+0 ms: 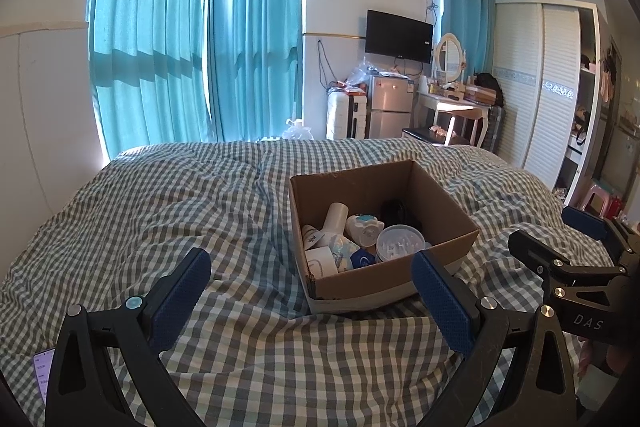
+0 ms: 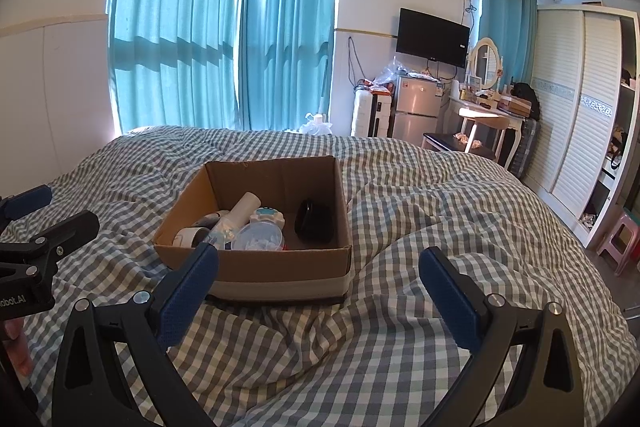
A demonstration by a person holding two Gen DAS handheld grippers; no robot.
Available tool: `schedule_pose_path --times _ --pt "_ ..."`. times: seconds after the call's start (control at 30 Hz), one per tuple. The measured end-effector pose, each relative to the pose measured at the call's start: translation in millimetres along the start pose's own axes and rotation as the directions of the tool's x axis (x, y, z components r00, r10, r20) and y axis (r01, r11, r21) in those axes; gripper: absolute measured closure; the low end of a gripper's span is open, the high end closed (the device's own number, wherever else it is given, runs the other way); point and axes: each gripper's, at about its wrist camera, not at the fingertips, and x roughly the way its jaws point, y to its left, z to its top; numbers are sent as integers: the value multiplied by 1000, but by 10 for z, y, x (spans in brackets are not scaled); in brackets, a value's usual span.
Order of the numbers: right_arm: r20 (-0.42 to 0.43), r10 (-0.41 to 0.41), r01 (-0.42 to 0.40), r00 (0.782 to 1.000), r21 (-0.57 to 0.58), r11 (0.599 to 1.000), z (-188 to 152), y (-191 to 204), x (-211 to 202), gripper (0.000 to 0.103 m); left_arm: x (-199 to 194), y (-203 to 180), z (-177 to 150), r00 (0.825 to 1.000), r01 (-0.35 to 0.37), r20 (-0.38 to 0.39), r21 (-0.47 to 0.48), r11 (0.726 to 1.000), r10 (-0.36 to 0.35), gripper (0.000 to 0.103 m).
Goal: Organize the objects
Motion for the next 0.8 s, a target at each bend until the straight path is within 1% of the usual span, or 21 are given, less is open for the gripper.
schedule_pose_path --times 0.27,0.8 --pt "-6 1 -1 1000 -1 1000 -8 5 0 2 -27 12 -11 1000 4 7 -14 1000 -4 0" --pt "-16 1 -1 1000 -3 1000 -21 37 27 2 -24 -21 2 1000 -2 4 -2 1000 2 0"
